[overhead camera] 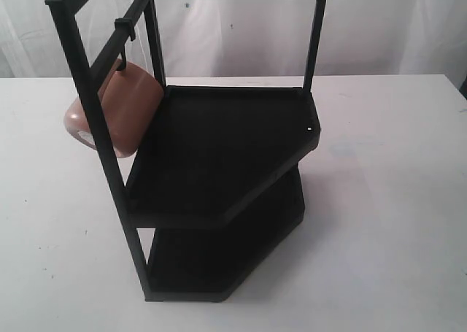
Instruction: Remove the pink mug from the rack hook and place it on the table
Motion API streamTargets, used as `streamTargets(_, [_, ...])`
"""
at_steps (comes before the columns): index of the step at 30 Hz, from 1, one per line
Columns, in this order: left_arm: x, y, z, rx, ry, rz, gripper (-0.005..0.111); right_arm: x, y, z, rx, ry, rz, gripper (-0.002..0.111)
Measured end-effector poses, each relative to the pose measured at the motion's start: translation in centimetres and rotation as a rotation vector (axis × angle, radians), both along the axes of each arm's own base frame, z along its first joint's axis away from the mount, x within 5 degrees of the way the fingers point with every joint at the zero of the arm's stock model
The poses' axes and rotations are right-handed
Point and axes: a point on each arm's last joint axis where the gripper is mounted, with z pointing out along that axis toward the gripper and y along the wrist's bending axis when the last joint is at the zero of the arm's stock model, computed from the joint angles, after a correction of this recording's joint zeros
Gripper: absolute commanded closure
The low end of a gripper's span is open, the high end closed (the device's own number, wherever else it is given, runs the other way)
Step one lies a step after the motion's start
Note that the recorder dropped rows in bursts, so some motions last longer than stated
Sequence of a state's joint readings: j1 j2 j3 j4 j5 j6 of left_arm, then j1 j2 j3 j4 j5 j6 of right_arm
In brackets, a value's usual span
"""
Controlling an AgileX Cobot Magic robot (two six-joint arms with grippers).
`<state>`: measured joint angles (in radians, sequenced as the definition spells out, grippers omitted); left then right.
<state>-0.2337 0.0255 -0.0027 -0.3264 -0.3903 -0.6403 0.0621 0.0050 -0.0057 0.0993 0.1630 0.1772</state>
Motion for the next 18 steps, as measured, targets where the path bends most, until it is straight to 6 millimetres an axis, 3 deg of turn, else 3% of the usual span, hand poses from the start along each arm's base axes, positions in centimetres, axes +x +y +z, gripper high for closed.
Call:
streamTargets(3, [-0.8,0.6,3.0,-0.100,-0.244,0.026,0.107,0.0,0.0,0.0,0.000,0.000,0.000,0.108])
streamTargets(5, [-2.5,0.4,7.6,-0.014,-0.427,0.015,0.107,0.0,0.0,0.0,0.000,0.000,0.000,0.108])
streamTargets(7, [-4.6,0.0,12.3,0.231,-0.526,0.035,0.107,0.0,0.0,0.0,0.000,0.000,0.000,0.108])
streamTargets(9, [-6.2,0.5,16.1,0.463,-0.489,0.134,0.107,0.0,0.0,0.0,0.000,0.000,0.000,0.108])
streamTargets(13, [-6.8,2.2,19.1,0.578,-0.372,0.321,0.099,0.0,0.0,0.0,0.000,0.000,0.000,0.108])
streamTargets(18, [-4.0,2.4,19.5,0.789,-0.218,0.422,0.090,0.0,0.0,0.0,0.000,0.000,0.000,0.108])
